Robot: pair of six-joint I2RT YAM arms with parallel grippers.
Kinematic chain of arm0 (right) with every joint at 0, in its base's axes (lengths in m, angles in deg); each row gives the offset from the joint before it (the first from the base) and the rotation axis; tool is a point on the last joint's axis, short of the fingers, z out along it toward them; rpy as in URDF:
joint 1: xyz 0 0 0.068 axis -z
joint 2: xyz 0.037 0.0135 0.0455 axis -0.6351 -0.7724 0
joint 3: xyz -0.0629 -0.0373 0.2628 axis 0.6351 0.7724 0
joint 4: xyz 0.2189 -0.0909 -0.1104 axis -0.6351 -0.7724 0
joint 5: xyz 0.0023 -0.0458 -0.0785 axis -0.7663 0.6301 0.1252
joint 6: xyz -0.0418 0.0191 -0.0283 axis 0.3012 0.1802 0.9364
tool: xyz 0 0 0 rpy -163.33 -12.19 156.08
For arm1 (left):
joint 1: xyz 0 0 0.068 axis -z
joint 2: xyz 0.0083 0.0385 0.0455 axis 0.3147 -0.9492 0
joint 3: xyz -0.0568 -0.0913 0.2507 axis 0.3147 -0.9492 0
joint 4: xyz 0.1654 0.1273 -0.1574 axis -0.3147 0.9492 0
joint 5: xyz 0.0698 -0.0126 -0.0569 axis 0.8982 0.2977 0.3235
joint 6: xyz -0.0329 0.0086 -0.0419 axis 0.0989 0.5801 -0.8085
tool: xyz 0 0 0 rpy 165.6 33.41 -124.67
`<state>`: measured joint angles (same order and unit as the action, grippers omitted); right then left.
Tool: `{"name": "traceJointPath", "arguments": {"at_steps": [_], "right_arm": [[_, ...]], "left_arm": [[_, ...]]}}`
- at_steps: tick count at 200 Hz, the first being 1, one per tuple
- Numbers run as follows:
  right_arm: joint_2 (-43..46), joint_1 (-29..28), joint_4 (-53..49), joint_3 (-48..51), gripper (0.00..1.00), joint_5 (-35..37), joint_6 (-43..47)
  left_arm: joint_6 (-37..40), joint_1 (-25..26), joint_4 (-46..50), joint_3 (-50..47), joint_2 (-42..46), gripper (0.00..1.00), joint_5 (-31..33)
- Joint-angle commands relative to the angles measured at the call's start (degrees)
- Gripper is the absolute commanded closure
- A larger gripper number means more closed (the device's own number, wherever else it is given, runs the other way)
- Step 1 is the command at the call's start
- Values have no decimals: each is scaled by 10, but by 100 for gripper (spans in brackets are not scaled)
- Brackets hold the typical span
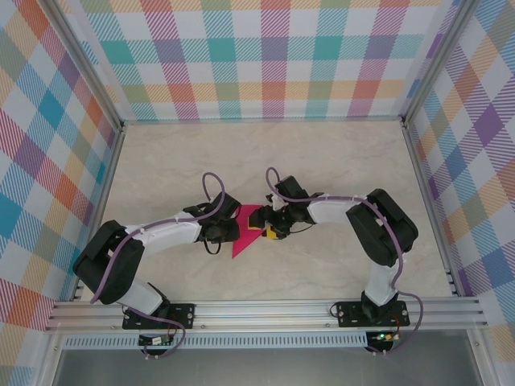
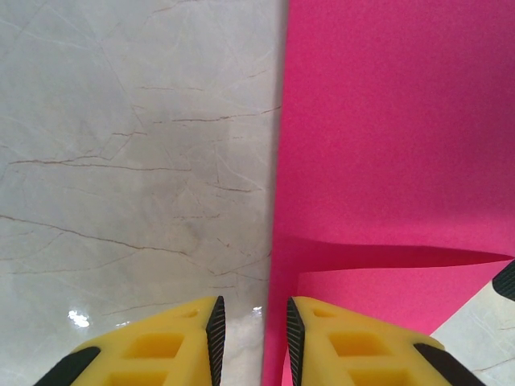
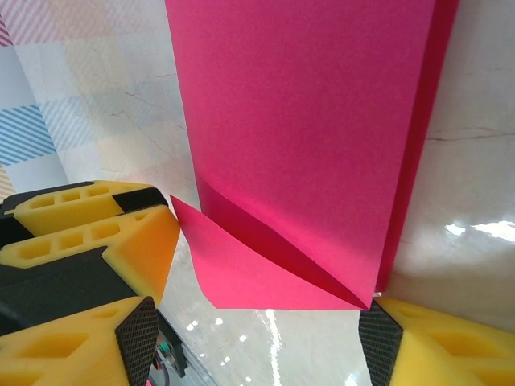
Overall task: Fold a paper plane with a square sheet of paper (pick it up from the middle)
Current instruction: Fourth fold the wing at the center of the table.
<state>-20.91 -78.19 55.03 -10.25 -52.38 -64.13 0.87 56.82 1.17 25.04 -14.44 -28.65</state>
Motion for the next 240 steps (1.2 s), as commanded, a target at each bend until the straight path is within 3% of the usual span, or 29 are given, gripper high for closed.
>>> {"name": "traceJointPath", "arguments": {"at_steps": [1, 55, 109, 154, 177, 205, 240], "right_arm": [[-10, -5, 12, -17, 31, -16, -5], [-7, -5, 59, 1, 40, -47, 3], [-22, -19, 26, -26, 59, -63, 79], [-36, -21, -7, -46, 84, -26, 83], [-10, -21, -19, -35, 93, 21, 70], [36, -20, -73, -33, 95, 106, 46], [77, -21, -153, -39, 95, 198, -22]], "left_arm": [[-7, -7, 13, 1, 3, 72, 6], [-7, -7, 18, -1, 8, 72, 10], [-8, -7, 38, 2, 38, 71, 29], [-12, -7, 54, 1, 69, 68, 40], [-13, -7, 57, 3, 90, 58, 40], [-10, -7, 52, 6, 121, 40, 38], [21, -7, -7, -10, 167, 24, 18]]}}
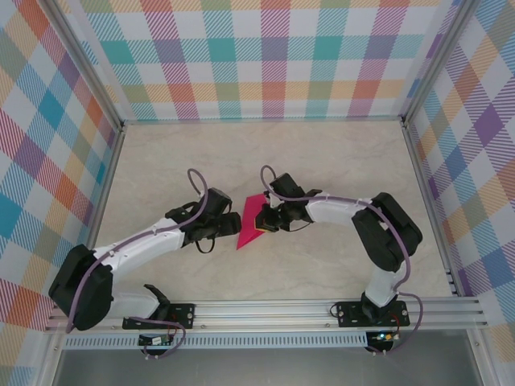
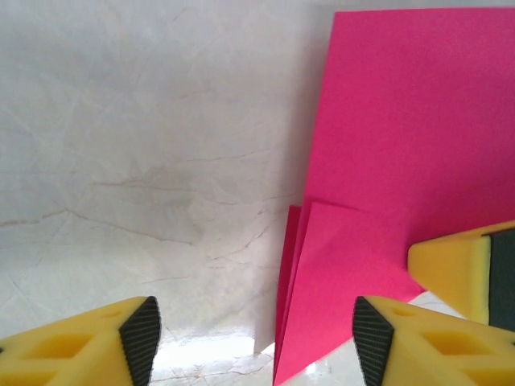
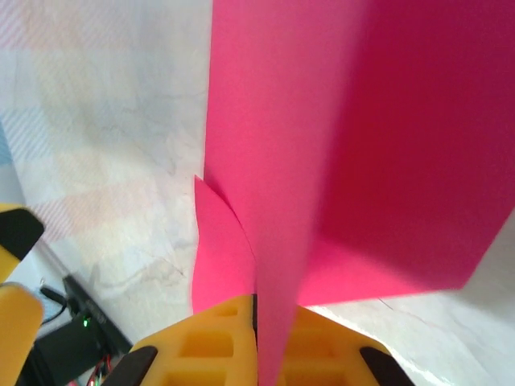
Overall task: Fold a paper plane with a square sheet of paper (pick it up from the middle)
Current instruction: Fourth fold the wing at the center of the table.
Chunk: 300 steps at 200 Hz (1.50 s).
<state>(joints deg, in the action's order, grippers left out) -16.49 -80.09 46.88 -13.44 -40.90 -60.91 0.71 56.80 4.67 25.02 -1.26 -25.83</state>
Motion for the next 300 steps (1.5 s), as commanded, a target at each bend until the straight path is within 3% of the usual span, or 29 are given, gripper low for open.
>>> {"name": "traceJointPath", "arguments": {"at_steps": [1, 21, 62, 104, 129, 148, 223, 261, 300], "right_arm": [[33, -2, -72, -7, 95, 84, -57], [35, -2, -99, -21, 95, 95, -95], [19, -1, -163, -79, 96, 97, -127], [-48, -1, -173, -161, 95, 36, -102], [-73, -1, -194, -184, 95, 40, -108], [-76, -1, -207, -189, 95, 42, -115], [-111, 17, -257, -247, 95, -15, -119], [-112, 26, -258, -248, 95, -30, -122], [-122, 28, -261, -253, 95, -49, -121]], "left_arm": [[24, -7, -45, -11, 36, 24, -12], [56, -7, -107, -30, 56, 1, -27], [172, -7, -175, -50, 64, 0, -52], [254, -8, -221, -84, 70, 6, -13], [289, -8, -325, -139, 46, 8, -48], [327, -8, -348, -148, 34, 16, -56], [430, -8, -534, -215, -27, 16, -105], [432, -8, -598, -224, -85, 27, -113], [440, -8, -650, -222, -130, 47, -108]]}}
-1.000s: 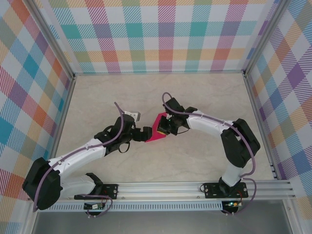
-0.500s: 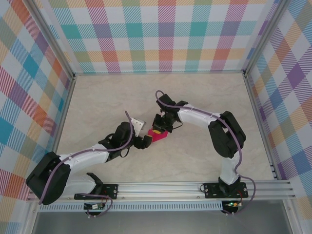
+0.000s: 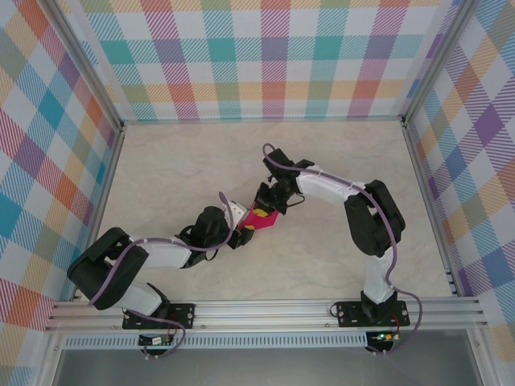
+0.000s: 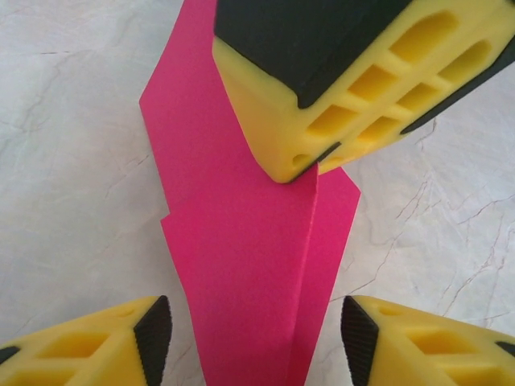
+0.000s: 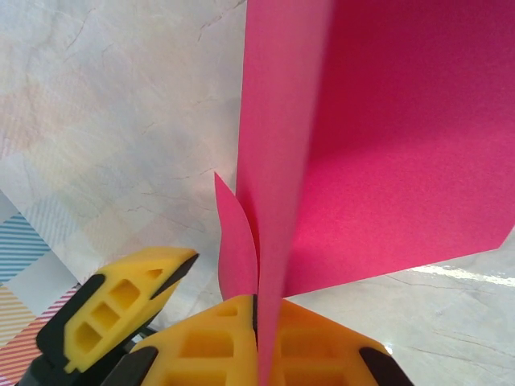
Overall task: Fold a paper plane with a square sheet of paper (pick it up from the middle)
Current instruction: Fourth fold the wing at the center of the table.
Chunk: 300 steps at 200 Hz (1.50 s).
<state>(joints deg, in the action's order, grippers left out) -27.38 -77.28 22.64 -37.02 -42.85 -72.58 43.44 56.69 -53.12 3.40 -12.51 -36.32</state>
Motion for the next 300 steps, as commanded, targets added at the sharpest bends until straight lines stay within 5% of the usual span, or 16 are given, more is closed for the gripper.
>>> {"name": "traceJointPath", "arguments": {"at_steps": [1, 70, 107, 146, 211, 300], "right_arm": [[-13, 0, -19, -18, 95, -30, -4], [-16, 8, -28, -18, 87, -48, 2], [-7, 16, -27, -19, 56, -46, 12], [44, 36, -1, 16, 36, -8, 26], [172, 42, 204, 218, 27, 50, 62], [179, 38, 382, 317, 32, -51, 109]], "left_arm": [[12, -7, -73, -6, -18, 47, -2], [25, -7, -82, 0, -31, 71, -7], [25, -7, -67, 1, -32, 78, -22], [-2, -7, -58, 6, -41, 80, -44], [-149, -7, -14, 22, -39, 80, -86], [-222, -7, 77, 45, -25, 81, -131]]}}
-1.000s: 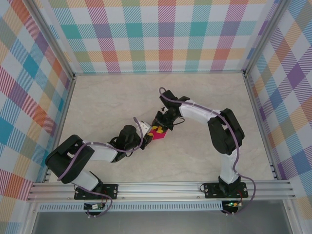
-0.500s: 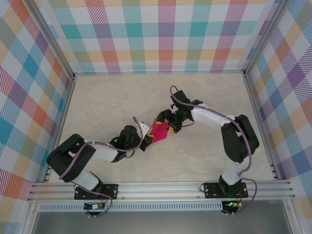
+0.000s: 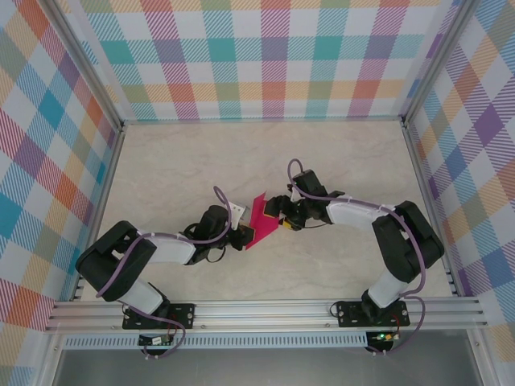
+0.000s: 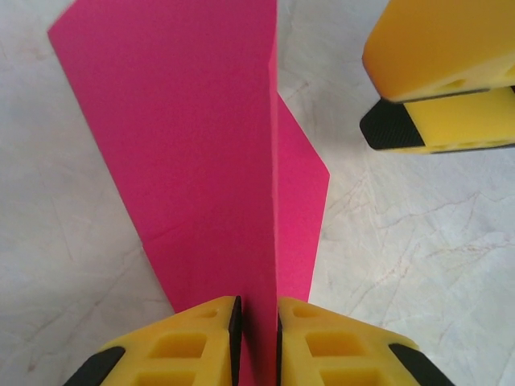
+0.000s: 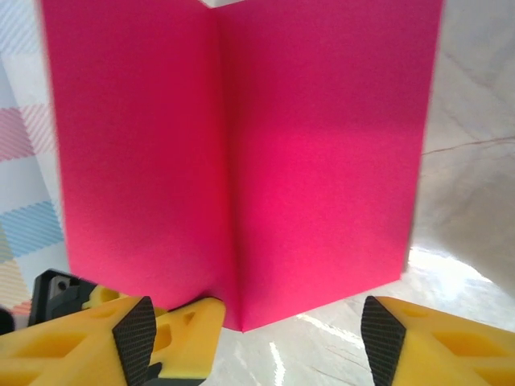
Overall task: Fold a paper plane with a square sheet of paper (pick it up from the middle)
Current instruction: Fourth fold the wing at the center of the table.
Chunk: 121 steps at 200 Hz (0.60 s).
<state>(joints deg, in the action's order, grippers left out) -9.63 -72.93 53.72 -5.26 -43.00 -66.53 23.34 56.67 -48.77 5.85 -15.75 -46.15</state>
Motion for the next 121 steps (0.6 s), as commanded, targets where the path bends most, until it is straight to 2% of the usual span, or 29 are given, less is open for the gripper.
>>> {"name": "traceJointPath", "arguments": {"at_steps": [1, 47, 72, 121], "right_arm": [[2, -5, 73, -1, 32, -51, 51], [-27, -7, 88, 0, 39, -59, 146], [-40, -7, 150, 20, 40, -86, 169], [-61, -6, 166, 23, 42, -92, 191]], "left_arm": [[-21, -6, 34, 21, 7, 81, -34], [-21, -7, 24, 24, -6, 83, -43], [-14, -7, 27, 27, -11, 84, -53], [-66, -7, -15, 31, -48, 87, -90]]}}
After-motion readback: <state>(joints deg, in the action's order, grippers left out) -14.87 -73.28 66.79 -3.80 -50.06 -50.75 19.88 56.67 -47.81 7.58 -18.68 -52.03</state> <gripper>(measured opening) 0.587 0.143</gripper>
